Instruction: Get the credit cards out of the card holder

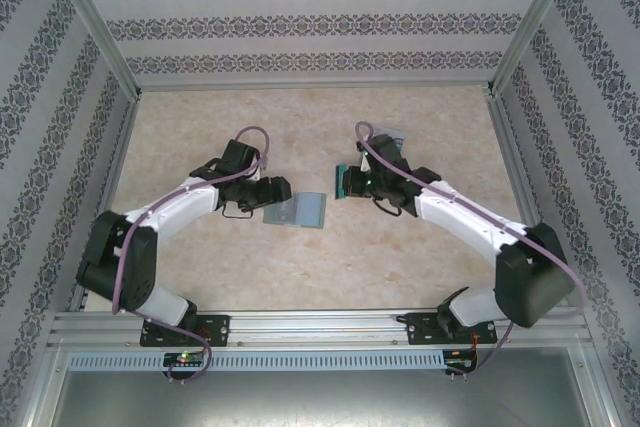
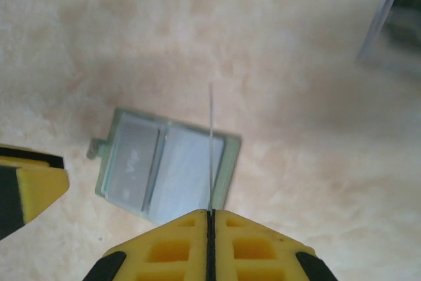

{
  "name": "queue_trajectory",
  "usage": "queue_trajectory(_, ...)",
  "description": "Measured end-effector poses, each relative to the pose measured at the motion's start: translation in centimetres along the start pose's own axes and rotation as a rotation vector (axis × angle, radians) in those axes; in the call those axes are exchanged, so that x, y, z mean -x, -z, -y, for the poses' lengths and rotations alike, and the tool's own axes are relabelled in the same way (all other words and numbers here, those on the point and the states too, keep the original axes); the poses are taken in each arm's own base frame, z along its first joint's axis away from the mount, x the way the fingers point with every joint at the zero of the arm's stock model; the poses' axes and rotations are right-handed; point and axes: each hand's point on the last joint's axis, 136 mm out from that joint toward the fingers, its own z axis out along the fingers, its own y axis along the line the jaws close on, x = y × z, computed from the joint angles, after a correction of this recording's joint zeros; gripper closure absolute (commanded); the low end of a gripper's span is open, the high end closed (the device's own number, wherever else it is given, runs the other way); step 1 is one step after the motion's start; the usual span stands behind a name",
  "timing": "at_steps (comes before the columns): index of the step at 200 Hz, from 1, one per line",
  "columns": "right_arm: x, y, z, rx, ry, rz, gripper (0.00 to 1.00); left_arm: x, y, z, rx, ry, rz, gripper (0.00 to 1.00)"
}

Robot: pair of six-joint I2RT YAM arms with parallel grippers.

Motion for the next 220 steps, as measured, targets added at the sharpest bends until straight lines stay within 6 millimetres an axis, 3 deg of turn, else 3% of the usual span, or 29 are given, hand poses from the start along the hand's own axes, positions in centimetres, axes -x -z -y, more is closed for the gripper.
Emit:
queue_trajectory(8, 1.4, 1.3, -0.1, -0.021, 0.071, 0.038, 1.00, 0.6, 1.0, 0.6, -0.011, -0.014, 0.035, 0.00)
queue_trajectory(39, 5.5, 5.7, 1.0, -0.121, 0.378, 0.149, 1.00, 2.4, 4.7, 2.5, -0.043, -0.060, 0.155, 0.00)
queue_trajectory(83, 6.5, 7.2, 4.7, -0.253, 0.739, 0.089, 1.00, 3.4, 7.5, 3.4, -0.052, -0.090, 0.239, 0.00)
queue_trajectory(118, 7.4, 5.9, 7.2, -0.322, 0.952, -0.023, 1.00, 3.2, 7.8, 3.2, -0.040, -0.087, 0.241, 0.00)
queue_trajectory(148, 6.6, 3.4, 8.9, -0.347, 1.100, -0.142, 1.00, 3.1, 7.9, 3.0, -0.029, -0.083, 0.238, 0.00)
queue_trajectory(175, 6.5, 1.2, 10.2, -0.363, 1.172, -0.220, 1.00, 3.0, 8.2, 2.9, -0.024, -0.082, 0.243, 0.00)
queue_trajectory(220, 8.8, -1.7, 11.6, -0.421, 1.214, -0.245, 1.00, 3.0, 8.4, 2.8, -0.018, -0.082, 0.250, 0.00)
